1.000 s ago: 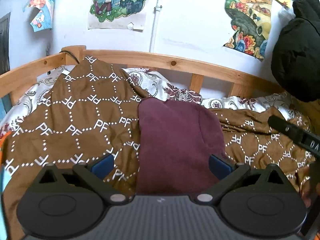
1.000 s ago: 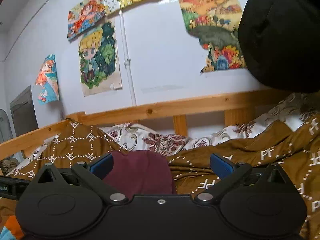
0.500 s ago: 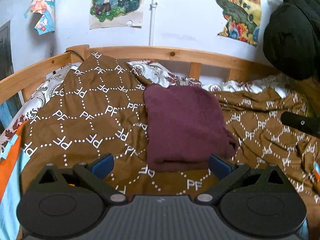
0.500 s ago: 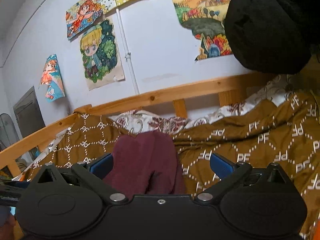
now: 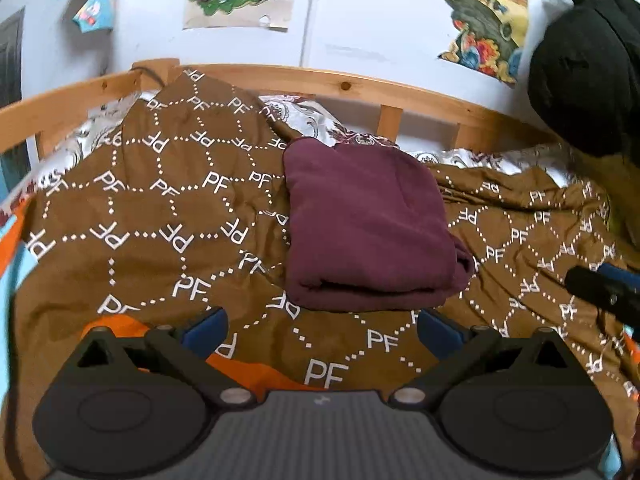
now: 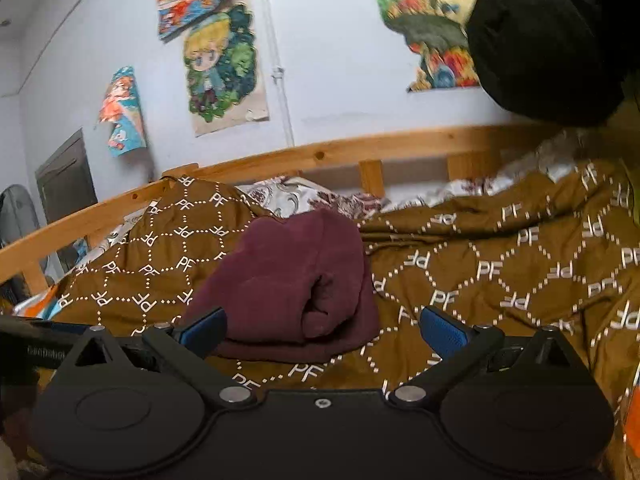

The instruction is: Fold small clothes

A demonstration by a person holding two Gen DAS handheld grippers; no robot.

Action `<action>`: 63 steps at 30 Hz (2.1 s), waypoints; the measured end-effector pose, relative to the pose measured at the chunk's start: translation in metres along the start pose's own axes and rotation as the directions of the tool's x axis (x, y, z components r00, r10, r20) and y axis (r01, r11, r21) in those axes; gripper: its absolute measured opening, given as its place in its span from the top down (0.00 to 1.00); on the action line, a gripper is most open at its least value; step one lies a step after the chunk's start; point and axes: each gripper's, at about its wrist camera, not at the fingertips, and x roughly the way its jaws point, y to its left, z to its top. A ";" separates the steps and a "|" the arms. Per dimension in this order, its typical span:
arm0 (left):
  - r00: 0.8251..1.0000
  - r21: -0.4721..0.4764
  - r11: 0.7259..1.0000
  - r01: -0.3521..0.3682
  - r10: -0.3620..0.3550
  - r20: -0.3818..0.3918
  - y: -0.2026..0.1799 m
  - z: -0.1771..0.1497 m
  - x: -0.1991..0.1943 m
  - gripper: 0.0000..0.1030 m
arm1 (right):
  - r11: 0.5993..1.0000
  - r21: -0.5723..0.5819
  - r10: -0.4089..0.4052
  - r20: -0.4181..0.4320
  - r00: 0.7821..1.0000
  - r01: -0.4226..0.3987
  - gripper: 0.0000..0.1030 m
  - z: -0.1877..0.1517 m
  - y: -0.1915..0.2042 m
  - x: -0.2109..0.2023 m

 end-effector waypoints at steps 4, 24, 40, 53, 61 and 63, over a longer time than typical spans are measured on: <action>1.000 -0.016 1.000 0.000 -0.001 -0.012 0.002 -0.001 0.003 0.01 | 1.000 -0.029 -0.004 0.008 1.000 0.005 0.01 0.000 0.002 0.001; 1.000 0.005 1.000 -0.004 0.004 -0.012 -0.003 -0.003 0.000 0.01 | 1.000 0.006 -0.029 0.007 1.000 0.029 0.01 0.002 -0.005 0.000; 1.000 0.004 1.000 -0.004 0.004 -0.018 -0.004 -0.004 -0.001 0.01 | 0.999 0.009 -0.032 0.004 0.999 0.032 0.01 0.002 -0.006 0.001; 1.000 0.006 1.000 -0.005 0.005 -0.018 -0.005 -0.004 -0.001 0.01 | 0.999 0.012 -0.032 0.004 0.999 0.032 0.01 0.002 -0.007 0.000; 1.000 0.007 1.000 -0.005 0.005 -0.019 -0.006 -0.005 0.000 0.01 | 0.999 0.018 -0.037 0.004 0.999 0.036 0.01 0.002 -0.006 0.001; 1.000 0.007 1.000 -0.005 0.005 -0.019 -0.006 -0.005 -0.001 0.01 | 0.999 0.018 -0.037 0.004 0.999 0.037 0.01 0.002 -0.007 0.001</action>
